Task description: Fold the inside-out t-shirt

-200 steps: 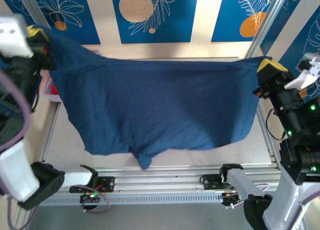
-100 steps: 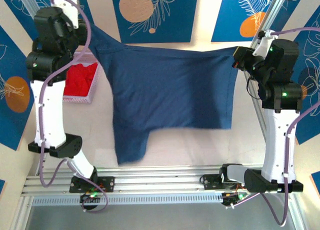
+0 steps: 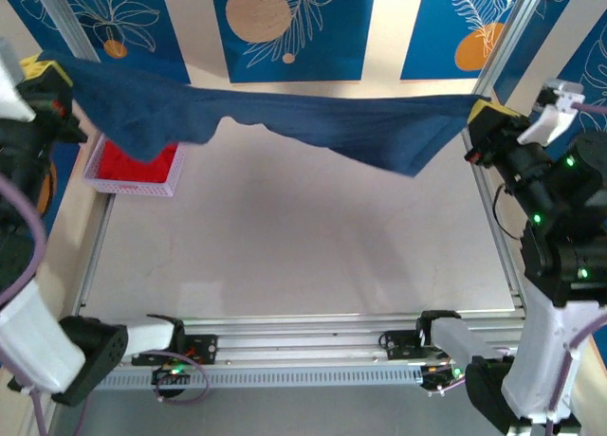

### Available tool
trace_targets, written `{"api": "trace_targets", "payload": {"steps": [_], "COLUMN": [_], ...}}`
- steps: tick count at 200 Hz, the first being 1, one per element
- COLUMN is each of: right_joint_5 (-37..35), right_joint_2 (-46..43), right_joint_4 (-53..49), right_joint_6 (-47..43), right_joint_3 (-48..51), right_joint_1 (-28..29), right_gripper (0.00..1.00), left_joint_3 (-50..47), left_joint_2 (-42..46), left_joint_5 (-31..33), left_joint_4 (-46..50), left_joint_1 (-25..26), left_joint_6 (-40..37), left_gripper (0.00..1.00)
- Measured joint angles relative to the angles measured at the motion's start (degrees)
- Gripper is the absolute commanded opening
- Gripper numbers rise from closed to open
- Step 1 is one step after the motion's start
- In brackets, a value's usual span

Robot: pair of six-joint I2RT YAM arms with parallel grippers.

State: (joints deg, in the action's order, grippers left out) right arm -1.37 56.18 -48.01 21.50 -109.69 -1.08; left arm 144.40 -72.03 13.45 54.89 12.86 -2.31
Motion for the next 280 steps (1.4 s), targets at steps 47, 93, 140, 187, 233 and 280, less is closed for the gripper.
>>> {"api": "trace_targets", "payload": {"steps": [47,93,140,187,233,280], "right_joint_5": [1.4,1.2,-2.2,-8.5,-8.7,-5.9], "right_joint_2": [-3.3,0.6,13.0,51.5,78.2,61.4], "right_joint_4": [-0.4,1.4,10.4,17.0,9.4,10.0], "right_joint_6": [1.0,0.9,0.7,0.8,0.8,1.0], "right_joint_3": [-3.2,-0.8,12.3,1.9,-15.9,9.7], "right_joint_1": [0.0,0.0,0.9,1.8,2.0,8.4], "right_gripper": [0.0,0.0,0.0,0.35,0.51,0.5], "left_joint_3": [1.0,2.3,-3.5,14.0,12.0,-13.8], "left_joint_2": [1.6,-10.1,-28.6,-65.3,-81.1,-63.1], "left_joint_5": [-1.0,0.6,0.2,-2.6,-7.2,-12.8], "left_joint_4": [-1.9,-3.0,-7.9,-13.2,-16.4,-17.9], "left_joint_1": [0.0,0.0,-0.5,-1.8,-2.6,-3.0], "left_joint_6": [0.4,-0.2,-0.7,1.6,9.1,17.5], "left_gripper": [0.0,0.0,0.0,0.6,0.81,0.79]}}
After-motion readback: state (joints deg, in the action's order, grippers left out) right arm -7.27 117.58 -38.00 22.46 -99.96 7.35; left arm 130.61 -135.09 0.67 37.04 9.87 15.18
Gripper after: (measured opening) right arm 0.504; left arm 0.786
